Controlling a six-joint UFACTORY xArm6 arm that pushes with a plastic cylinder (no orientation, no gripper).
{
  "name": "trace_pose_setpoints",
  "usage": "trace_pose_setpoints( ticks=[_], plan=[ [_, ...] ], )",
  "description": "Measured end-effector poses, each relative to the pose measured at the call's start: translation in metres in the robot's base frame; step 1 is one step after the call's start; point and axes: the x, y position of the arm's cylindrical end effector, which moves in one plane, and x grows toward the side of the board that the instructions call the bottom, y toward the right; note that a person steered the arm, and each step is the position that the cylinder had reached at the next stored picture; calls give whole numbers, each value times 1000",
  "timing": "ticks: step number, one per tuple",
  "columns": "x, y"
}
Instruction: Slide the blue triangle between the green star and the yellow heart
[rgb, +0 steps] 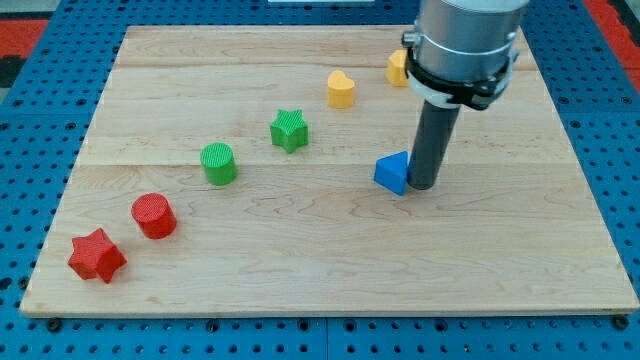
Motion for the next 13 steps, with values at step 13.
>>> trace_pose_setpoints(
  ticks=[13],
  plan=[
    [-61,-63]
  ],
)
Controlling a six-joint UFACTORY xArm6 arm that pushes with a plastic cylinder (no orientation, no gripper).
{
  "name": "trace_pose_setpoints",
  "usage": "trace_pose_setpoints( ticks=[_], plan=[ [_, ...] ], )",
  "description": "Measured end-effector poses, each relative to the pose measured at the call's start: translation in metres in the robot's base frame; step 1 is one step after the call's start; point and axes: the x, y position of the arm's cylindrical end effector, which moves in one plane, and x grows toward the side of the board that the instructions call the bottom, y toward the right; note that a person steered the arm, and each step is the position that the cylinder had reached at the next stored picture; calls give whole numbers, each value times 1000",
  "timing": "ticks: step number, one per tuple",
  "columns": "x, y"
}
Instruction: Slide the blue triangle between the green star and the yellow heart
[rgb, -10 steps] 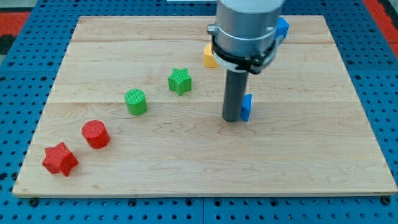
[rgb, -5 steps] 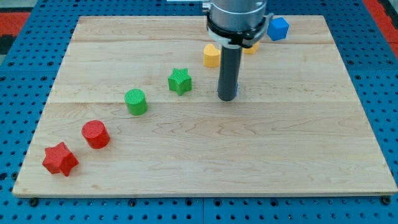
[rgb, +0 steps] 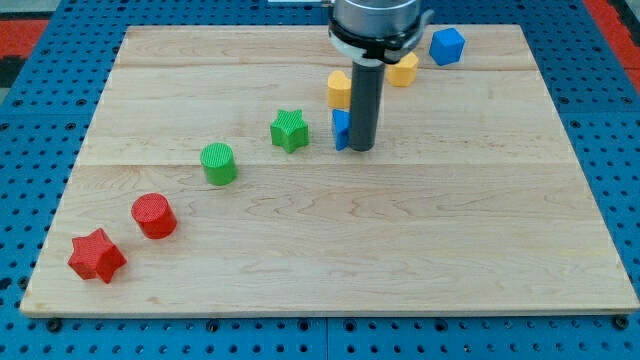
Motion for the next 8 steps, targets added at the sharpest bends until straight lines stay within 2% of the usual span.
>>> trace_pose_setpoints(
  ticks=[3,6,7,8],
  plan=[
    [-26,-32],
    [-40,-33],
    [-37,-26],
    [-5,-12]
  ],
)
